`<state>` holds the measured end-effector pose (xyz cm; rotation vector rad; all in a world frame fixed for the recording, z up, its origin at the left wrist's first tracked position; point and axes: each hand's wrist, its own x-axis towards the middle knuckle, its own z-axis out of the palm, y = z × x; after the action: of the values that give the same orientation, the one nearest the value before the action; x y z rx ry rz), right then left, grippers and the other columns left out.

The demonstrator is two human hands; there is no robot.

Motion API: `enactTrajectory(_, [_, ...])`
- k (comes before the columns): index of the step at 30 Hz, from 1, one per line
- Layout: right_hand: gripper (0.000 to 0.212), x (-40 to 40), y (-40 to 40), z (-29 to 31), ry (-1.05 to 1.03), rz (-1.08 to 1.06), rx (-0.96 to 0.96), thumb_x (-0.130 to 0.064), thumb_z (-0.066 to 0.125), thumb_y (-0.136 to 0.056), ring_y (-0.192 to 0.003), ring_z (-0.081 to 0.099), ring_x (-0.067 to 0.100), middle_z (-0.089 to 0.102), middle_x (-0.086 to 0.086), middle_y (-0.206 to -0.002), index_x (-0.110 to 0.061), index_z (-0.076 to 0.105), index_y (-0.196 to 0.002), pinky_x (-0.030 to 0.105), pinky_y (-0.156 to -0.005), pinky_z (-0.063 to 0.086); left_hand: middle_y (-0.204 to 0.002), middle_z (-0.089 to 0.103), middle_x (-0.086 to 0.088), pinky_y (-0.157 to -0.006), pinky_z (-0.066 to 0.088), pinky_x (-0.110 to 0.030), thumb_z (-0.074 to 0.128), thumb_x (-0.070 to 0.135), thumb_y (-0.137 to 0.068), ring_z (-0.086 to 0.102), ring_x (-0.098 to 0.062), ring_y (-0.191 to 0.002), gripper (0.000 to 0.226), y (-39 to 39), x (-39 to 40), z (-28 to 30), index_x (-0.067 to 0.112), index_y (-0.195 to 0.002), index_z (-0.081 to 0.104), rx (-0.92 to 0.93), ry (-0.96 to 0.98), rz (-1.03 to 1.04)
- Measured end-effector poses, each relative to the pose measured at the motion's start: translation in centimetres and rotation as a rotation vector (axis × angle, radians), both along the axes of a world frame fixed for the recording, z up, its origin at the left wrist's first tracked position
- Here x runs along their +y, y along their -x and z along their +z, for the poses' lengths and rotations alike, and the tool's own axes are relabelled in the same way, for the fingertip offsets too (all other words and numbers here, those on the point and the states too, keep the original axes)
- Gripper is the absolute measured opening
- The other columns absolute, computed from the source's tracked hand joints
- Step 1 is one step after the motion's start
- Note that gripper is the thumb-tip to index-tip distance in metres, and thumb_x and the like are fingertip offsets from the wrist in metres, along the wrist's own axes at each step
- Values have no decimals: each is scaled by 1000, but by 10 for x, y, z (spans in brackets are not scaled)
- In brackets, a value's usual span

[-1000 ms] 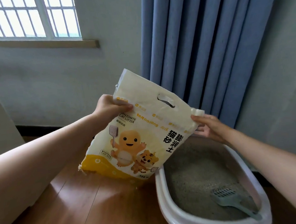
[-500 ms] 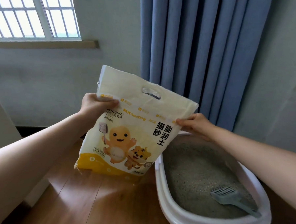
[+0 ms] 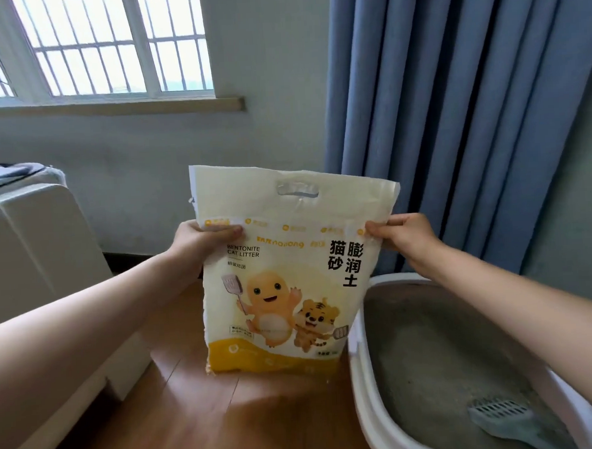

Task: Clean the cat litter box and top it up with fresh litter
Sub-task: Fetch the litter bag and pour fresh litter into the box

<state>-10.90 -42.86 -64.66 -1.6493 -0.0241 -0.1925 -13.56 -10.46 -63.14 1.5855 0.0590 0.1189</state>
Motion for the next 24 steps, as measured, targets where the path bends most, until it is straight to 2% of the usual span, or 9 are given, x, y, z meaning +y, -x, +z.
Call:
enactTrajectory(3, [17,23,-4,5,-1,39,-18,-9,74,-80,-86,70,18,73,7,-92,-2,71,-95,31,-82,57,-100,72,-25,-72,62,-43,73,5,-81,73,-33,-81,29,14,24,1,-10,-106,68,5,30,-7])
enactTrajectory(7, [5,65,-16,14,-32,97,-36,-10,76,-79,-84,71,18,74,6,-88,-9,72,-83,30,-81,56,-93,73,-23,-61,59,-30,72,5,-81,74,-28,-74,22,45,58,-2,-8,-99,70,-24,34,81])
enactTrajectory(11, [3,127,-32,17,-93,203,-26,-6,74,-80,-71,71,14,74,4,-76,-8,71,-80,23,-71,58,-94,73,-24,-67,58,-29,73,6,-81,73,-31,-80,18,82,94,-11,-7,-95,73,-104,48,234])
enactTrajectory(14, [4,181,-43,13,-87,270,-2,-6,73,-80,-77,71,21,73,9,-86,-8,70,-83,31,-79,56,-93,73,-25,-75,60,-35,74,8,-80,72,-35,-84,18,112,118,-23,-6,-93,75,-141,61,349])
enactTrajectory(17, [5,234,-51,1,-52,328,18,-5,73,-81,-79,70,23,72,11,-87,-5,69,-84,34,-80,55,-88,74,-20,-71,60,-32,75,7,-78,73,-31,-80,15,136,135,-35,-3,-90,76,-171,84,488])
enactTrajectory(19, [4,267,-56,-7,6,372,45,-5,70,-84,-74,69,20,72,8,-79,-5,67,-81,33,-78,56,-84,75,-18,-68,60,-32,76,6,-78,74,-29,-77,12,147,142,-46,-1,-88,76,-171,106,576])
enactTrajectory(21, [13,296,-59,-15,53,415,65,-4,66,-88,-67,66,16,69,4,-70,-8,65,-76,28,-75,57,-85,75,-16,-77,60,-40,78,10,-78,74,-29,-81,13,155,148,-59,2,-88,77,-143,110,632])
enactTrajectory(24, [15,333,-58,-26,155,459,60,-6,64,-89,-64,66,13,68,5,-74,-10,65,-75,24,-71,56,-85,76,-14,-89,56,-51,81,11,-75,74,-30,-87,12,159,157,-82,6,-86,78,-79,167,739])
